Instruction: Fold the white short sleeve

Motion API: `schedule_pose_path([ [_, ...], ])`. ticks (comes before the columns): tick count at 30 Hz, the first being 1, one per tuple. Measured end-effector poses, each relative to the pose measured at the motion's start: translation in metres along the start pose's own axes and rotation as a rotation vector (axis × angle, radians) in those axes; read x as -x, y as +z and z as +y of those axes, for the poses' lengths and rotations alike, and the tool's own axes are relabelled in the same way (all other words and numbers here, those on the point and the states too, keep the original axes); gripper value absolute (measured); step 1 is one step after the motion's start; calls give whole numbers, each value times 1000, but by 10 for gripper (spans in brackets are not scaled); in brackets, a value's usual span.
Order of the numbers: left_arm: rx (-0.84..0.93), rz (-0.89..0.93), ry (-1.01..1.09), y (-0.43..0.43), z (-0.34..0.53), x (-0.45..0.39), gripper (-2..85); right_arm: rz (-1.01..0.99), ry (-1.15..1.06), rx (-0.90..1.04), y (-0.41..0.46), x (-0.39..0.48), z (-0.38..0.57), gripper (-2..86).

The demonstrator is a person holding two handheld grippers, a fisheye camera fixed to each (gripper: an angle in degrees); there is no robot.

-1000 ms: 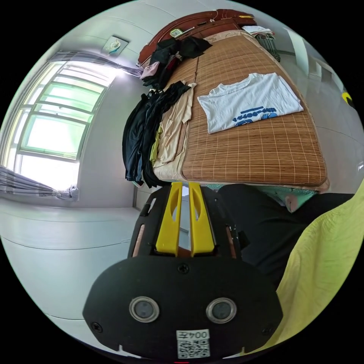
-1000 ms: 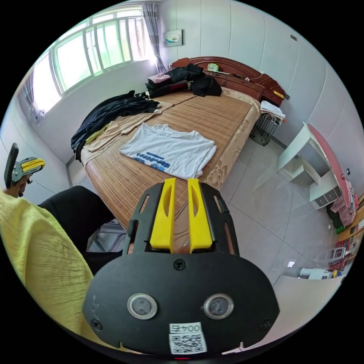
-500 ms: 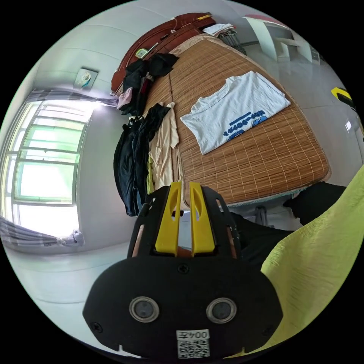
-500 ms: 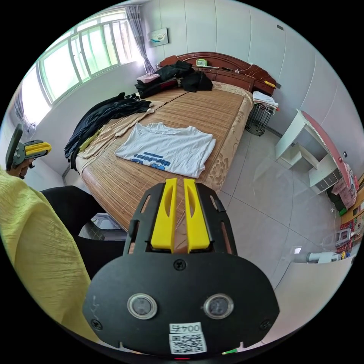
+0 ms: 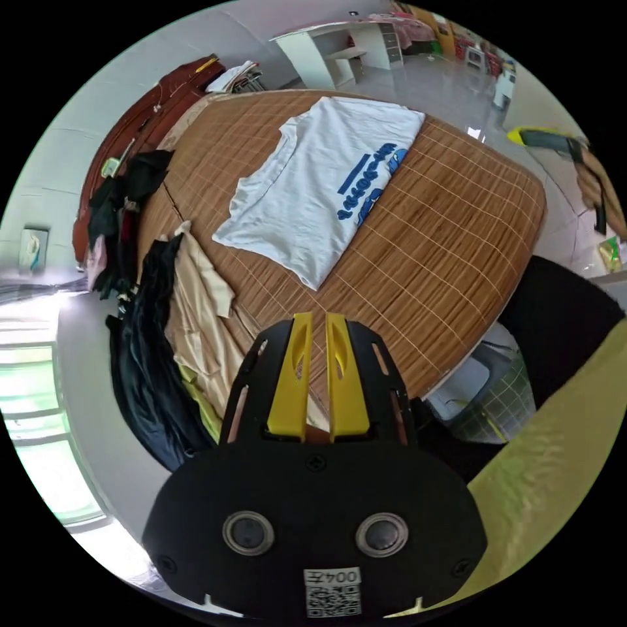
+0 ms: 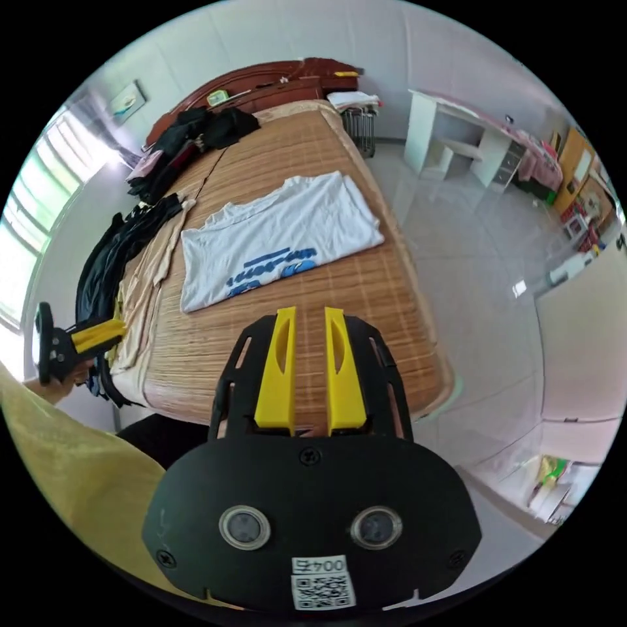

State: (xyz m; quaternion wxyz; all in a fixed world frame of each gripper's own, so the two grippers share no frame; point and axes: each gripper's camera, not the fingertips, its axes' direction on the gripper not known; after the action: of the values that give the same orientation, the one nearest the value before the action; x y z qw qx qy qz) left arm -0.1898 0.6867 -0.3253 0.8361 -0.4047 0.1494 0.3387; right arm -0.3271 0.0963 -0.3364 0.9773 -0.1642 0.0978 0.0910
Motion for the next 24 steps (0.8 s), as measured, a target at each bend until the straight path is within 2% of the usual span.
schedule_pose_path([
  [3, -20, 27, -44, 16, 8, 28, 58, 71, -155, 26, 19, 39, -3, 96],
  [5, -29, 11, -55, 33, 15, 36, 78, 62, -177, -4, 28, 38, -15, 110],
  [7, -30, -4, -66, 45, 21, 38, 90, 35, -146, -51, 47, 15, -37, 124],
  [10, -44, -18, -120, 50, 38, 43, 100, 24, -131, -14, 81, -16, -65, 135],
  [13, -112, -18, -138, 35, 63, 51, 101, 32, -77, -58, 103, -45, -83, 137],
  [19, -236, 11, -109, 2, 111, 69, 88, -48, 108, -163, 137, -114, -89, 143],
  [24, -307, -51, -65, -28, 148, 72, 61, -142, 117, -211, 158, -134, -89, 145],
])
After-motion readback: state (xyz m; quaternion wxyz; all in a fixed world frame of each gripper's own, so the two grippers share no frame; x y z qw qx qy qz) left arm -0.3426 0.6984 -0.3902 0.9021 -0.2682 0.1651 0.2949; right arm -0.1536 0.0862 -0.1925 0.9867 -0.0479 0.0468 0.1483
